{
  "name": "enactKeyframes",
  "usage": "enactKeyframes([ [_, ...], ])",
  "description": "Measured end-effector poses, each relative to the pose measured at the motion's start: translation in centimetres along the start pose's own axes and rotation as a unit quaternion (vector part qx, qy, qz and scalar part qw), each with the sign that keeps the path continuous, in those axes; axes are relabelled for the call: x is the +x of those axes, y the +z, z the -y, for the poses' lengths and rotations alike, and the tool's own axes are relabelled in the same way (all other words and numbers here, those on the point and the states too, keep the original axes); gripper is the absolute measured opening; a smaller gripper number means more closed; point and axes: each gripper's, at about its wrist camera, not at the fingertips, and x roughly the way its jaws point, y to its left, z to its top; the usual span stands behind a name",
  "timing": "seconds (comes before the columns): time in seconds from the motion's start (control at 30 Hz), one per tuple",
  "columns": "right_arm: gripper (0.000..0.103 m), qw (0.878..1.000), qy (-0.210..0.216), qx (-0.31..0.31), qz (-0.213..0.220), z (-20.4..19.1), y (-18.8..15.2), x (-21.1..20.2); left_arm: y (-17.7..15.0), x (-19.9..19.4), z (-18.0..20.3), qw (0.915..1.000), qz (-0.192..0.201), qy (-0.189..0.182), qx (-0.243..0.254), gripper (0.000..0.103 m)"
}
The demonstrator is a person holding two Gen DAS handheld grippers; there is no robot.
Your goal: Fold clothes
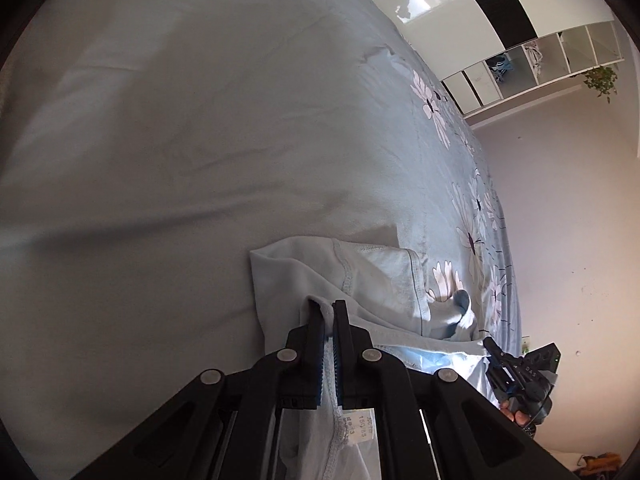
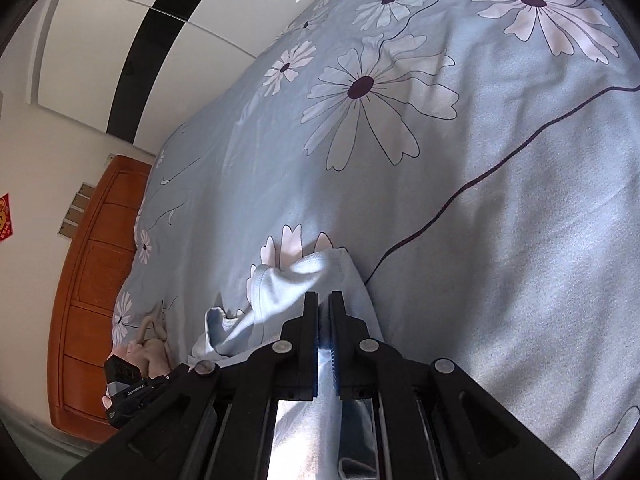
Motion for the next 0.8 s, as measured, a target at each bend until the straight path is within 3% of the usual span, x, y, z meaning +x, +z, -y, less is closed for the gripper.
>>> enactKeyframes([
  [0.07, 0.007, 1.0, 0.007, -0.002, -0.002, -0.1, 0.2, -0.3, 0.1, -0.7, 0.2, 0.9999, 0.002, -0.01, 0.01, 0.008],
  [0.1, 0.011, 1.0, 0.007, -0.006, 0.005, -0.2, 0.3, -0.7, 0.2, -1.1, 0.3, 0.9998, 0.004, -0.011, 0.014, 0.015],
  [0.13, 0.025, 1.0, 0.006, -0.009, 0.013, -0.4, 0.5, -1.2, 0.3, -1.6, 0.4, 0.9997, 0.007, -0.012, 0.018, 0.02],
  [0.2, 0.047, 0.999, 0.008, -0.015, 0.03, -0.5, 0.7, -2.5, 0.6, -3.1, 0.3, 0.9992, 0.03, -0.02, 0.02, 0.048],
  [0.27, 0.049, 0.999, 0.015, -0.016, 0.038, -0.3, 0.9, -3.6, 0.9, -4.7, -0.2, 0.9975, 0.058, -0.04, 0.006, 0.058],
  [0.33, 0.049, 0.999, 0.009, -0.021, 0.039, 0.0, 0.8, -4.4, 0.9, -5.6, -0.6, 0.9967, 0.073, -0.035, 0.006, 0.06],
  [0.5, 0.049, 0.994, -0.058, -0.091, 0.009, -0.5, -0.3, -4.0, 0.2, -4.3, 0.0, 0.9936, 0.059, 0.065, 0.072, 0.06],
  [0.57, 0.049, 0.988, -0.085, -0.131, 0.0, -1.4, -0.8, -3.1, -0.2, -3.2, 0.4, 0.9886, 0.049, 0.101, 0.1, 0.06],
  [0.8, 0.049, 0.959, -0.158, -0.232, -0.029, -4.9, -1.7, 1.3, -0.5, 0.1, 2.1, 0.9772, 0.029, 0.144, 0.153, 0.06],
])
